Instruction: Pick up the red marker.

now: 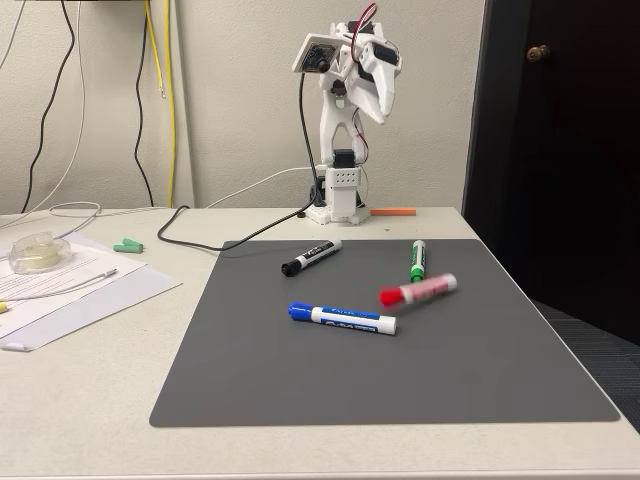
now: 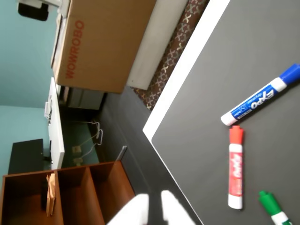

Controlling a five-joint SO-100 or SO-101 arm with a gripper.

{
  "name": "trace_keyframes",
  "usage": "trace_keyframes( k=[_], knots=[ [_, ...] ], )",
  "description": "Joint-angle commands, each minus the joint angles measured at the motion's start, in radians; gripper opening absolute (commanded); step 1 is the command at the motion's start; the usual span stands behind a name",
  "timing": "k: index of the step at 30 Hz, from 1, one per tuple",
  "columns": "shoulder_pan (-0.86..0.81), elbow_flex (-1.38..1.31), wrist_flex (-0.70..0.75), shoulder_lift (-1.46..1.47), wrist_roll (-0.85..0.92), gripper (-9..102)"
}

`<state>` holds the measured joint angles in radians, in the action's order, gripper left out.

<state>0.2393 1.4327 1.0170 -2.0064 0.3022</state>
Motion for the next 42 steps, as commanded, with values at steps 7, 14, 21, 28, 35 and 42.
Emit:
trace_keyframes(
  k=[7,14,21,28,35,42],
  knots=[
    [0.026,-0.017,-0.009,0.08,0.19,3],
    [0.156,-0.026,0.107,0.354,0.453,3],
    [0.196,-0.034,0.112,0.469,0.5,3],
    [0.213,-0.459,0.38,0.772,0.512,0],
    [0.215,-1.017,0.669,1.097,0.532,0],
    [0.222,-1.25,0.73,1.261,0.52,3]
  ],
)
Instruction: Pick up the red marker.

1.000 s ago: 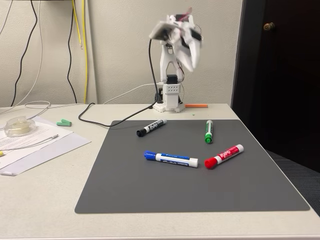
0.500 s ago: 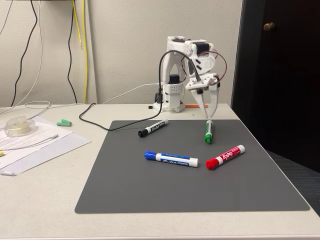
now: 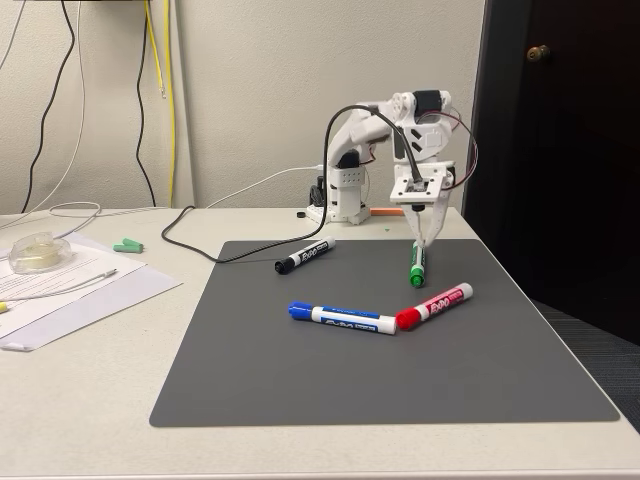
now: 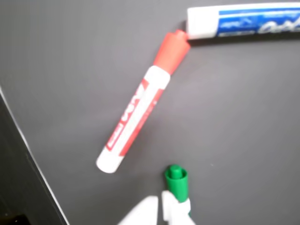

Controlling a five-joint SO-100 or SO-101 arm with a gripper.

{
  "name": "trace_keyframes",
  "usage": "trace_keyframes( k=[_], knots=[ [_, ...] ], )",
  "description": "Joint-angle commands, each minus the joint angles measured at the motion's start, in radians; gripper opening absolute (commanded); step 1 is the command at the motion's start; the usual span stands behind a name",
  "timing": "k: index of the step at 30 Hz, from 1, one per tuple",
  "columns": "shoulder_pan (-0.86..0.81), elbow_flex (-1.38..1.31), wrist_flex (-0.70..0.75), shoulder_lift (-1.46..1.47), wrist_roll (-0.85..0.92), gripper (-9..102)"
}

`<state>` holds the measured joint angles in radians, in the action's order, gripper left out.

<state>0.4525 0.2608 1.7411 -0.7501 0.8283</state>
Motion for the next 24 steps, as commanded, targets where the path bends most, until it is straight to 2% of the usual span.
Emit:
trace_keyframes(
  k=[1,4,13,16,24],
  knots=[
    [0.009,-0.08,0.006,0.009,-0.005,6],
    [-0.005,-0.08,0.003,0.034,-0.002,14],
    [-0.028,-0.101,-0.041,0.141,-0.032,27],
    [-0.028,-0.344,0.008,0.29,-0.066,28],
    [-0.028,-0.374,-0.003,0.344,-0.112,34]
  ],
)
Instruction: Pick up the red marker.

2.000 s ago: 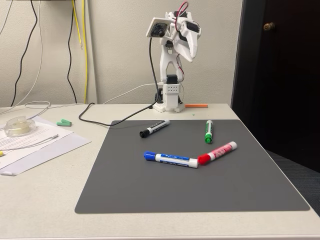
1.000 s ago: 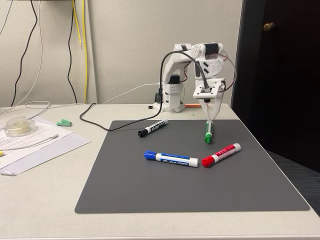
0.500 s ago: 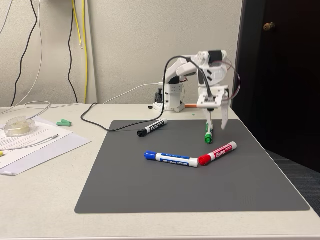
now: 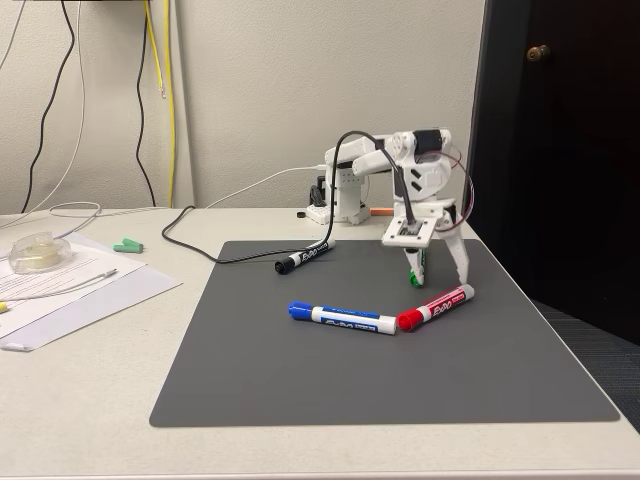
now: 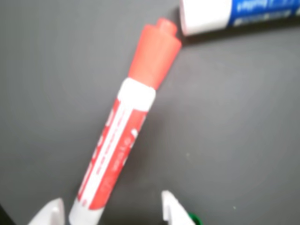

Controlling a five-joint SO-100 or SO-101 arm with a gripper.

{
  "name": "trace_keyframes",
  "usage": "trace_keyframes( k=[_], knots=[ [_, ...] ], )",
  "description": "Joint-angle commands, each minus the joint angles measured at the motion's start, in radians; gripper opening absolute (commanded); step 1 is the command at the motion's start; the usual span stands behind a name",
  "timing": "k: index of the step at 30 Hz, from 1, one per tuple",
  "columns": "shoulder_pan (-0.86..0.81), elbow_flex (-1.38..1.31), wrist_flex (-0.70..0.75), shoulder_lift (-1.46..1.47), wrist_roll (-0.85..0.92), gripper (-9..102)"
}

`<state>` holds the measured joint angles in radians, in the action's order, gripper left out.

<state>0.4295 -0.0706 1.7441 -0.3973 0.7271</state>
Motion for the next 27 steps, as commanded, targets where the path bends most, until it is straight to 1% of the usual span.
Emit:
trace_keyframes(
  k=[1,17,27],
  knots=[
    [-0.005,-0.043,-0.008,-0.008,-0.014,34],
    [0.008,-0.044,-0.072,0.063,-0.08,34],
    [-0.012,-0.044,-0.081,0.083,-0.052,27]
  ],
)
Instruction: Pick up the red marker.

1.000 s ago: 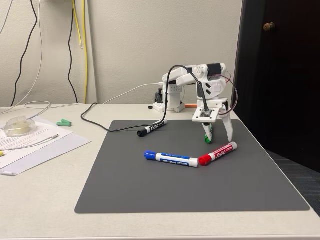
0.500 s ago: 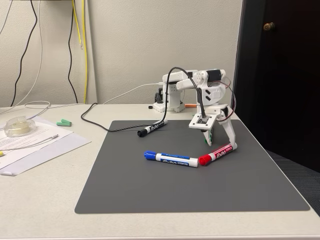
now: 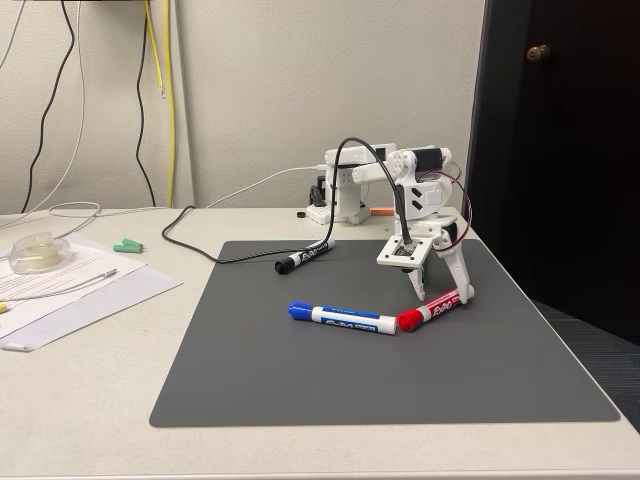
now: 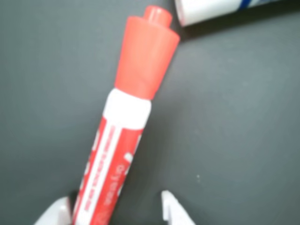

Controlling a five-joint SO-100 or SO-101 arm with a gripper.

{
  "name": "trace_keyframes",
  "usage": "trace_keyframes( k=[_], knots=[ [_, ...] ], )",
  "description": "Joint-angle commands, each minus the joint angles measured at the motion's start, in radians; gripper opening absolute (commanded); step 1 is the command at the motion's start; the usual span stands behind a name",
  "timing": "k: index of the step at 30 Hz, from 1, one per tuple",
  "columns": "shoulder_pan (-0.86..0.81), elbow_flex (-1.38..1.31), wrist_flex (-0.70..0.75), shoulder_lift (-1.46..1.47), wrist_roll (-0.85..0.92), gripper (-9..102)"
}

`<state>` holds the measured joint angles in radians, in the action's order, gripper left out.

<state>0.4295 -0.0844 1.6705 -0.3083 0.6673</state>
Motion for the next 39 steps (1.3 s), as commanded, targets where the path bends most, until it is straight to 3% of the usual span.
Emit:
trace_keyframes(
  k=[1,16,39],
  knots=[
    [-0.014,-0.031,-0.006,-0.006,0.009,26],
    [-0.038,-0.146,0.046,0.043,0.037,14],
    [-0.041,-0.147,0.061,0.02,0.035,9]
  ],
)
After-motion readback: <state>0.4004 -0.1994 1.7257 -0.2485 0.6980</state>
